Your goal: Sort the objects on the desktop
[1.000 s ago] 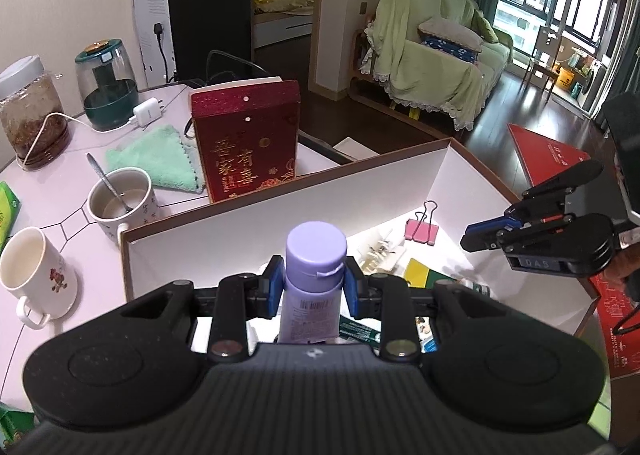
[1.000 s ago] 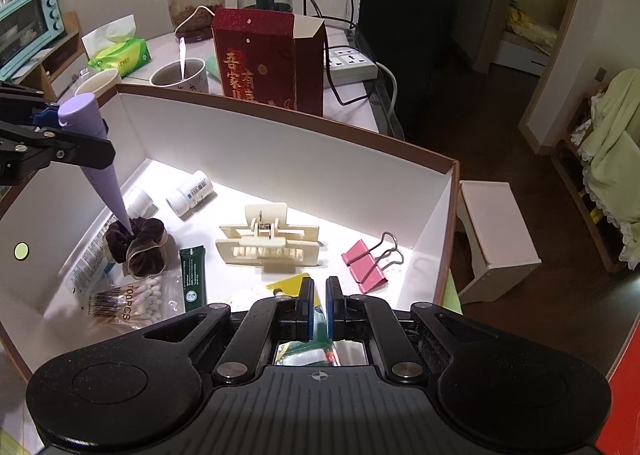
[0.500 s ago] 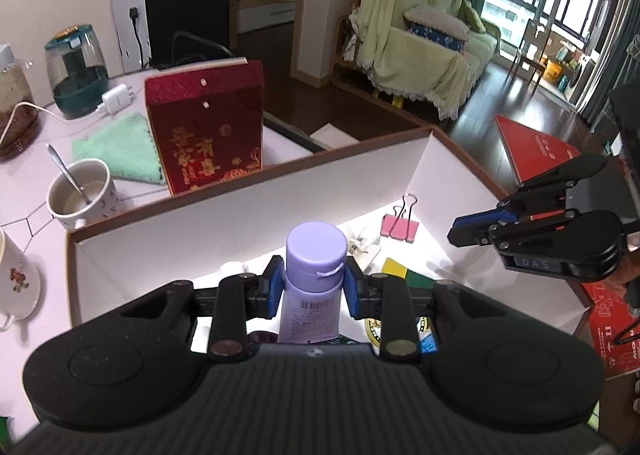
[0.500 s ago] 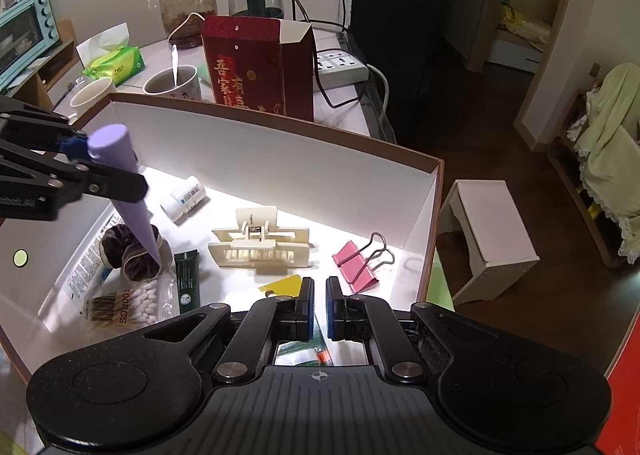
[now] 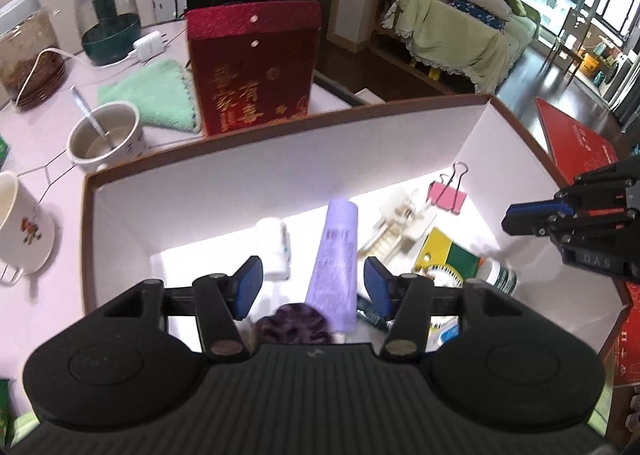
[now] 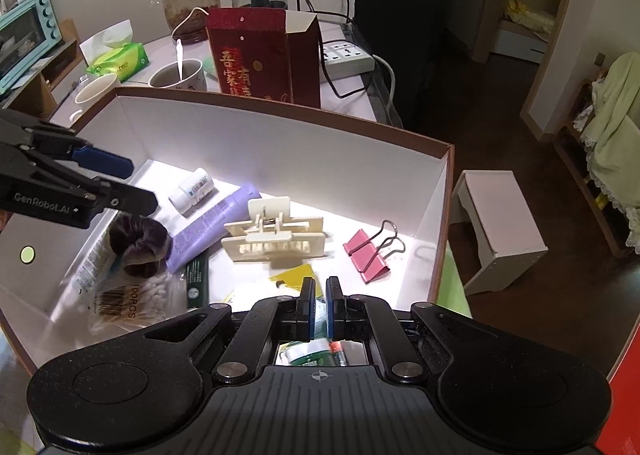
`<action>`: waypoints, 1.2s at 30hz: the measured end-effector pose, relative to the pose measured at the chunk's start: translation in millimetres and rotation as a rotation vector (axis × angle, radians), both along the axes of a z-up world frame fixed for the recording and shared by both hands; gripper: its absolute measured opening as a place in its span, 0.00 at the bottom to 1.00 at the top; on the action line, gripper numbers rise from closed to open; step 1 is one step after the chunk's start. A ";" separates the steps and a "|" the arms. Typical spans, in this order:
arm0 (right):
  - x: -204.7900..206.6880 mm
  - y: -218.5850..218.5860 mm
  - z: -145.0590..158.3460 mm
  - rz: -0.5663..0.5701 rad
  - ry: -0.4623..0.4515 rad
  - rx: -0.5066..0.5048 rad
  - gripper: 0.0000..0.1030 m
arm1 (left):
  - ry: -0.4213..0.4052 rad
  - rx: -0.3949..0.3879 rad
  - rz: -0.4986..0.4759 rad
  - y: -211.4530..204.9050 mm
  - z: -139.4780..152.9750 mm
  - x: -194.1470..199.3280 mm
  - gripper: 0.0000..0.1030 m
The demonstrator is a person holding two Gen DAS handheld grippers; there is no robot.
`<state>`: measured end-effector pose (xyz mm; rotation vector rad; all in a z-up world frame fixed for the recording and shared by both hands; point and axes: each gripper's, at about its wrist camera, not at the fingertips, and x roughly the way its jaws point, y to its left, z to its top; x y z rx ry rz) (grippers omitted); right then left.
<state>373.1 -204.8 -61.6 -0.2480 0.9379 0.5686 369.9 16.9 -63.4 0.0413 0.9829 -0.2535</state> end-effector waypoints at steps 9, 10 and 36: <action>-9.5 5.0 0.3 0.013 0.039 0.014 0.04 | 0.028 0.031 0.044 13.4 6.0 -27.2 0.64; -10.9 5.3 0.3 0.014 0.044 0.015 0.04 | 0.025 0.033 0.045 13.5 7.9 -30.6 0.64; -48.0 9.0 14.1 -0.048 0.084 0.118 0.79 | -0.068 0.095 0.146 7.1 45.5 -76.8 0.82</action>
